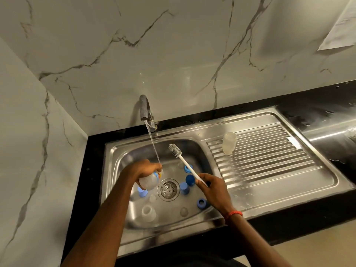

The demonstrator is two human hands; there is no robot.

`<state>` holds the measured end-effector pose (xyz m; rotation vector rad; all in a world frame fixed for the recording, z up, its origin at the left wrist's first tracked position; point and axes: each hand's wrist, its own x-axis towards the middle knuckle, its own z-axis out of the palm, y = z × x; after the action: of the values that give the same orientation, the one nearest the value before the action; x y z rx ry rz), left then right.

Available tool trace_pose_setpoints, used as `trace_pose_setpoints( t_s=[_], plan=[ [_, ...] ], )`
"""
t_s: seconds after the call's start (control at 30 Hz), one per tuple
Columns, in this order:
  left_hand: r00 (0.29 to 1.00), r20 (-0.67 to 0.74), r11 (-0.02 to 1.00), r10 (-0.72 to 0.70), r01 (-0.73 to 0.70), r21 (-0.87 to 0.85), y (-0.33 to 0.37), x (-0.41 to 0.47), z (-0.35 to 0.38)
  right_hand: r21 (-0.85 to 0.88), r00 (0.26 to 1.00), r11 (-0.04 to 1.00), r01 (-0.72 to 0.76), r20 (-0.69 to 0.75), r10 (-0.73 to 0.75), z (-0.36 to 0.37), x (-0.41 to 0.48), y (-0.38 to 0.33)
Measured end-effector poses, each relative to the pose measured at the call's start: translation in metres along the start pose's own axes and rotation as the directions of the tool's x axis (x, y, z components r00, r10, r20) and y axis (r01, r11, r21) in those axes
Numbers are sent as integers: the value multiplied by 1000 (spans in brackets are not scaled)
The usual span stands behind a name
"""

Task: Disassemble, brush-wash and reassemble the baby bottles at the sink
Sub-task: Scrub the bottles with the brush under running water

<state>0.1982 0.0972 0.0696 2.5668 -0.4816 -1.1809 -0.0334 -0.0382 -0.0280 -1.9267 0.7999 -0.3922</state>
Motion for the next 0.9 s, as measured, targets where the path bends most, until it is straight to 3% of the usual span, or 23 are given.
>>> trace_pose_setpoints(
  t_s=[0.13,0.33,0.5,0.57,0.7,0.9],
  plan=[
    [992,-95,991,88,-97,-97,4,1,-1,-27,999,999,-27,17,28,-1,-8,2],
    [908,-310,927,283,-341,-152,14,0,7,-50,990,991,-122,64,125,-4,-12,10],
    [914,-210,761,346,-405,-506,35,-11,21,-113,984,985,-129,112,142,-6,-17,13],
    [878,-250,749,408,-478,-459,47,-14,28,-132,976,982,-131,154,151,-5,-19,15],
    [768,-374,769,519,-611,-187,72,-17,38,-182,972,979,-92,198,128,0,-25,15],
    [745,-325,739,583,-652,-169,117,-8,64,-213,950,974,-82,278,141,3,-28,16]
  ],
)
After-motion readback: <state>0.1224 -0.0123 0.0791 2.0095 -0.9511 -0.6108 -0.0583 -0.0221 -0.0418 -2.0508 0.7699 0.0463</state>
